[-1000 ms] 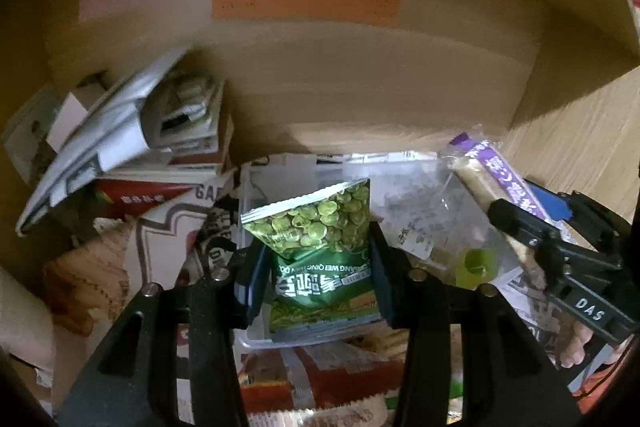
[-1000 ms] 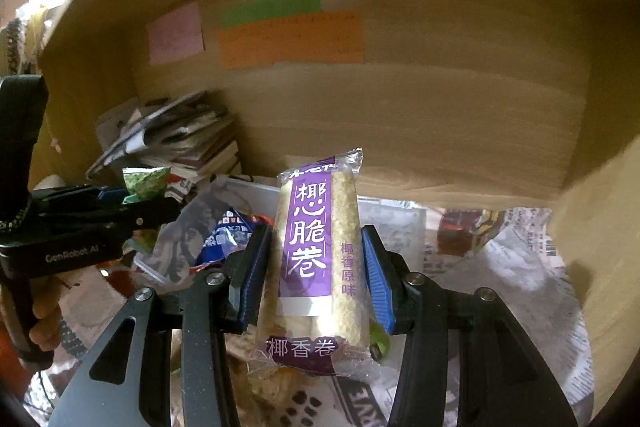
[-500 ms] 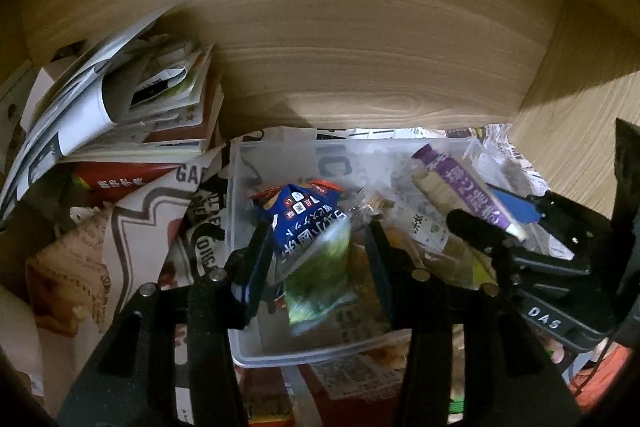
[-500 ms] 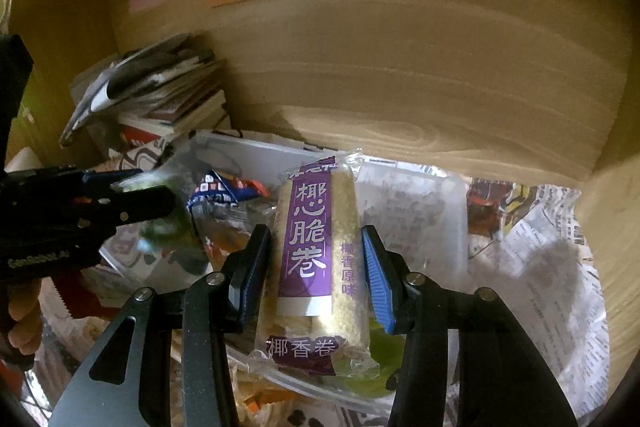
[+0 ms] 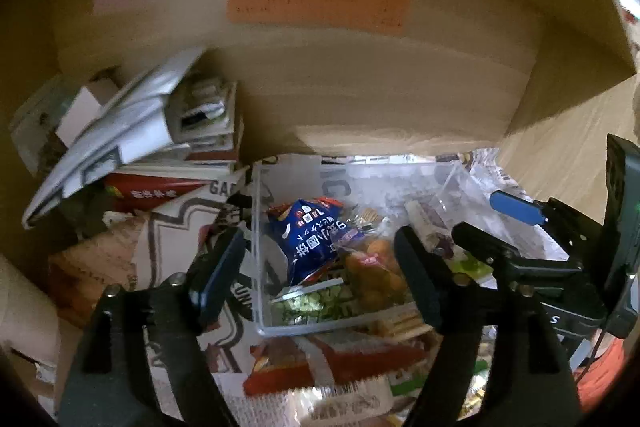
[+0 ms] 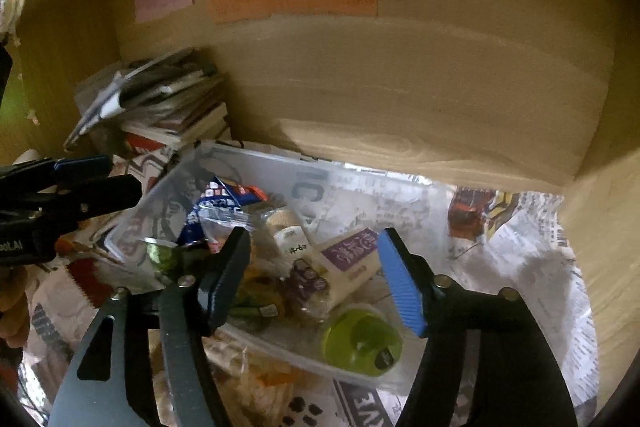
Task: Organize snacks
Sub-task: 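Grasp the white barcode cake pack with the left gripper while the right gripper grasps the clear zip snack bag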
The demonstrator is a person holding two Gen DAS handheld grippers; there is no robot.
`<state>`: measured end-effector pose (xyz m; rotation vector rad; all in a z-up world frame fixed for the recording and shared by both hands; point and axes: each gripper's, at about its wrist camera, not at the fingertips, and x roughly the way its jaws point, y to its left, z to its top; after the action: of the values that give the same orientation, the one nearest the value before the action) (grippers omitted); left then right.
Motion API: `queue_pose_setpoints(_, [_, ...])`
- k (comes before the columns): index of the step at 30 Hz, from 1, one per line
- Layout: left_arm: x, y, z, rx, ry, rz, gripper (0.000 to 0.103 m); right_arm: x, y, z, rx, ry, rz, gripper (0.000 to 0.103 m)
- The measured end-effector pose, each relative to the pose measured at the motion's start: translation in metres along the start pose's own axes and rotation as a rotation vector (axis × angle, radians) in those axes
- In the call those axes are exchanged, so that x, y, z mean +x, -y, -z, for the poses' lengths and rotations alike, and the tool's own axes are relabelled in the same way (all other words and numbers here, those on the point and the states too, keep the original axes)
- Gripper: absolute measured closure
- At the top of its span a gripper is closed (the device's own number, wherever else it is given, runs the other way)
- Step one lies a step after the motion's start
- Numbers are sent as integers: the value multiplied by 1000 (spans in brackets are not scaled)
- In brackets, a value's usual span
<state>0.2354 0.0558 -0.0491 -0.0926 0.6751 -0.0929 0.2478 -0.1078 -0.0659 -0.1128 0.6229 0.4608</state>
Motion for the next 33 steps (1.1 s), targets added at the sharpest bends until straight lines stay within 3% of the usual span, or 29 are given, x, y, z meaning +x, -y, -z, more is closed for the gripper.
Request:
queue_pose_setpoints(5, [-32,-1,10,12,57,-10,12,-27,-11,6,-24,55,7,34])
queue_pose_setpoints(14, [-65,-9,43,17,78,-26,7,-63,-32,26,-23,101,-27,34])
queue_pose_setpoints(21, [-70,-16,80,26,27,-35,7,-74,-47,56,-30,75,-12,30])
queue_pose_setpoints(25, [-62,-17,99,20,-17,-26,7,-69,-48,74,8,41,-4,16])
queue_pose_setpoints(33, [-32,-17,123,8,-107,-4,7,-38,-46,90,54,-63,-14,16])
